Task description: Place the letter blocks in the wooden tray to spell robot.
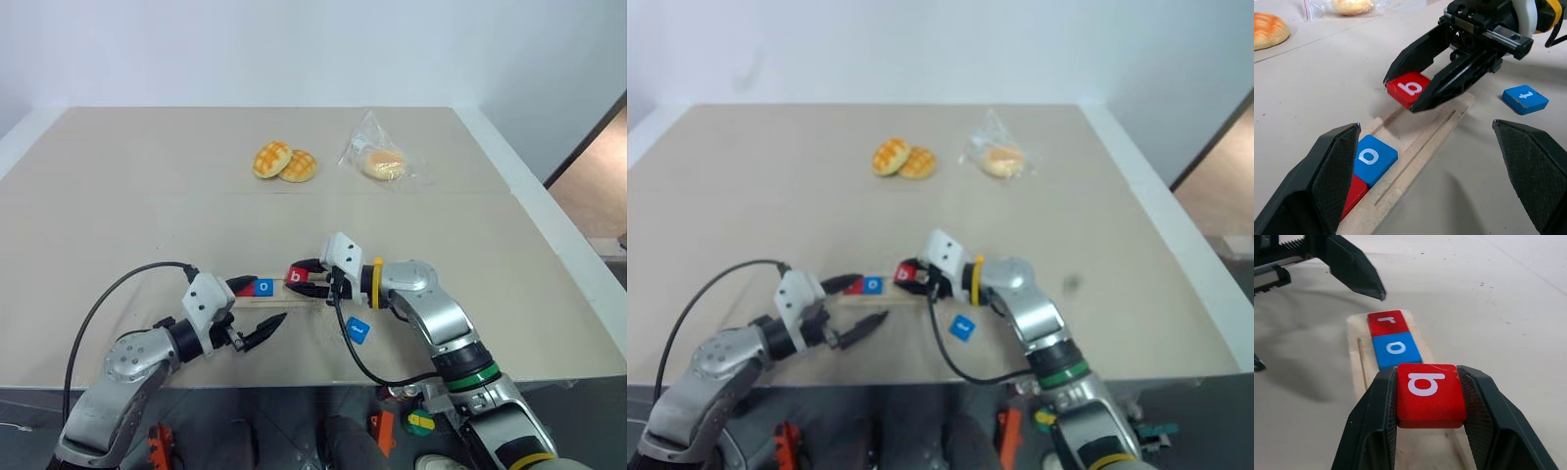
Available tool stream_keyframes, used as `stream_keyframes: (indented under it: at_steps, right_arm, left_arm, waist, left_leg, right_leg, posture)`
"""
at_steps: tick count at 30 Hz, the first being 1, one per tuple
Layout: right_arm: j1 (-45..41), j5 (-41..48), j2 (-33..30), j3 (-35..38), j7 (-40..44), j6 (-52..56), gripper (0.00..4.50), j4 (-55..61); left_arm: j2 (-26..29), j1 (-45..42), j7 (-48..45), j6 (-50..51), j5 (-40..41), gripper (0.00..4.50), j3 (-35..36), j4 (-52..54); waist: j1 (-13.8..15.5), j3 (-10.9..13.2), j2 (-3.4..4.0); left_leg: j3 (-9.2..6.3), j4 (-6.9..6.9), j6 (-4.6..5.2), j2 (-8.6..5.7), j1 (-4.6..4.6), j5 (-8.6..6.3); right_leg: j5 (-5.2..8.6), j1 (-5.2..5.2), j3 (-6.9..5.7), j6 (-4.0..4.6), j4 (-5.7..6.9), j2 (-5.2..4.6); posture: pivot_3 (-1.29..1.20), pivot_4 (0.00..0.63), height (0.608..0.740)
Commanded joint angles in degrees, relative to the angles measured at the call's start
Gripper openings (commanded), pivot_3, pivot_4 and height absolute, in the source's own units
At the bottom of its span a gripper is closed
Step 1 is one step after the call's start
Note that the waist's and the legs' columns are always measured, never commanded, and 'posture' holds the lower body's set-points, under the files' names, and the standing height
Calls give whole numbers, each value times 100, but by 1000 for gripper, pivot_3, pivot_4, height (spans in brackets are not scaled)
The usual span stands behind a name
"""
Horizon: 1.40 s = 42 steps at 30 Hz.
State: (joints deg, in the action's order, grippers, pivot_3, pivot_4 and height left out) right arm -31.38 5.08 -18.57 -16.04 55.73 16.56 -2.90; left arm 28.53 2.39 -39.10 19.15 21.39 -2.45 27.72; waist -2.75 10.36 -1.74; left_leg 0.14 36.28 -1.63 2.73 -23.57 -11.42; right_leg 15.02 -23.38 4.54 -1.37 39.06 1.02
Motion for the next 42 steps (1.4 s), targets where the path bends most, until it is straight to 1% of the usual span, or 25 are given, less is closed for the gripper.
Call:
stream_keyframes:
  at_steps: [1, 13, 18, 22, 27, 28, 29, 30, 31, 34, 38, 42]
  right_arm:
    - [35, -45, 109, -214, -134, 48, 2049, 339]
    - [-94, -108, 165, -429, -92, -134, 2049, -33]
    - [-217, -56, 203, -316, -147, -162, 2049, -119]
    - [-192, 140, 140, -138, -164, 38, 2049, 287]
    - [114, 315, 13, 31, -309, 285, 2049, 975]
    - [183, 354, -10, 71, -338, 332, 1839, 1090]
    - [272, 395, -54, 108, -366, 385, 1839, 1224]
    - [408, 435, -113, 135, -391, 447, 1379, 1409]
    - [499, 467, -161, 143, -416, 495, 1131, 1538]
    - [823, 553, -293, 125, -484, 701, 74, 1913]
    - [1094, 556, -394, 49, -559, 741, 27, 2041]
    - [1032, 437, -377, -73, -646, 780, 27, 1816]
  left_arm:
    - [-30, -37, 15, -68, 21, 4500, 2, 77]
    - [-70, 85, 106, -78, -27, 4500, 34, 134]
    - [-40, 154, 120, -96, 2, 4500, 98, 155]
    - [3, 193, 80, -133, 90, 4500, 271, 129]
    - [50, 175, -46, -132, 187, 4500, 346, 128]
    - [59, 171, -63, -129, 187, 4500, 348, 128]
    - [65, 165, -75, -125, 190, 4500, 350, 125]
    - [79, 161, -90, -126, 186, 4500, 349, 119]
    - [87, 158, -100, -128, 182, 4500, 349, 115]
    - [100, 146, -123, -134, 171, 4500, 333, 100]
    - [112, 142, -164, -140, 182, 4500, 333, 76]
    - [121, 159, -208, -126, 225, 4500, 359, 68]
  waist:
    - [0, 0, 0]
    - [1, 0, 0]
    - [1, 0, 0]
    - [1, 0, -1]
    - [2, 0, -1]
    - [2, 0, -1]
    - [1, 0, -1]
    - [2, 0, -1]
    - [2, 0, -1]
    - [2, 0, -2]
    - [-3, 0, -2]
    - [-1, 0, -2]
  left_leg:
    - [0, 0, 0, 0, 0, 0]
    - [-2, 0, 0, 0, 1, 0]
    - [0, 0, 0, 0, 0, 0]
    - [-2, 0, 0, 0, -1, 0]
    - [-2, 0, 0, 0, -1, 0]
    - [-2, 0, 0, -1, -2, 0]
    - [-2, 0, -1, -1, -2, -1]
    - [-2, 0, -2, -1, -2, -1]
    - [-2, 0, -2, -1, -3, -1]
    - [-3, 0, -2, -2, -4, -1]
    - [-1, 0, -2, -2, -1, -1]
    - [-1, 0, -2, 0, 1, -1]
  right_leg:
    - [0, 0, 0, 0, 0, 0]
    - [0, 1, -2, 0, 0, -1]
    - [0, 1, -1, 0, 0, -1]
    - [1, 1, -2, 0, 0, -1]
    - [1, 1, -2, 0, 0, -1]
    - [2, 1, -3, -1, 0, -2]
    - [3, 0, -2, -2, 0, -2]
    - [2, 0, -2, -2, 0, -2]
    - [3, 0, -2, -2, 0, -3]
    - [5, 0, -3, -2, 0, -5]
    - [4, 0, -1, -1, 0, -4]
    - [3, 0, -2, 1, 0, -1]
  posture:
    - [0, 150, 740]
    - [0, 150, 740]
    - [0, 150, 740]
    - [0, 150, 740]
    - [0, 150, 740]
    - [0, 150, 740]
    - [0, 150, 740]
    - [0, 150, 740]
    - [0, 150, 740]
    - [0, 150, 740]
    - [0, 150, 740]
    - [0, 150, 740]
